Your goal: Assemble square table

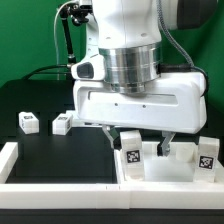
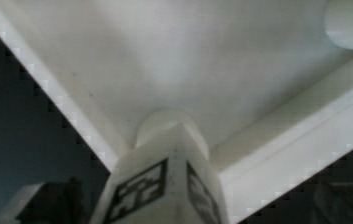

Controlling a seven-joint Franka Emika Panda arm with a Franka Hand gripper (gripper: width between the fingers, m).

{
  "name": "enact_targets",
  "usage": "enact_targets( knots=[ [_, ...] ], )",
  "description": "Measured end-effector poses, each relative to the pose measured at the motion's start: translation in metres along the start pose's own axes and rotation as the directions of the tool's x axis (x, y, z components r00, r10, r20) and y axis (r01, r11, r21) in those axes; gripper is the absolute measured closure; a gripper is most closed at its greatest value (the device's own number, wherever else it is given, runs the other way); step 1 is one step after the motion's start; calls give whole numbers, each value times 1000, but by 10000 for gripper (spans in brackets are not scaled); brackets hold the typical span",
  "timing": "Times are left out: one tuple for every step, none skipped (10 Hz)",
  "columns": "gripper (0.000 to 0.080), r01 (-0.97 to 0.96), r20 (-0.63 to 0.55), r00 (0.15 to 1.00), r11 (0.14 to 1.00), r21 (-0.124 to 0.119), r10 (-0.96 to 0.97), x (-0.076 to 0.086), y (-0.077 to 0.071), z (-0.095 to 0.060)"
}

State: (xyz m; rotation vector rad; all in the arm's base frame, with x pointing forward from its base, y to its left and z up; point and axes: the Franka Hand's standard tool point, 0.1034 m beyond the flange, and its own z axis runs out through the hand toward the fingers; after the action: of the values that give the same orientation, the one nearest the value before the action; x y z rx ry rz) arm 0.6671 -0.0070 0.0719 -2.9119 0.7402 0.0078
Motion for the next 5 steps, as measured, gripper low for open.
enact_targets(
  knots=[
    [150,171,-29,985,985,-33,-172,4,2,-2],
    [150,300,-68,951,953,-45,-303,11,3,-6],
    [150,365,-103,923,929,-56,-369,14,6,-8],
    [150,311,-94,945,949,-47,-314,10,7,-5],
    [279,317,-95,943,947,-47,-320,11,7,-5]
  ],
)
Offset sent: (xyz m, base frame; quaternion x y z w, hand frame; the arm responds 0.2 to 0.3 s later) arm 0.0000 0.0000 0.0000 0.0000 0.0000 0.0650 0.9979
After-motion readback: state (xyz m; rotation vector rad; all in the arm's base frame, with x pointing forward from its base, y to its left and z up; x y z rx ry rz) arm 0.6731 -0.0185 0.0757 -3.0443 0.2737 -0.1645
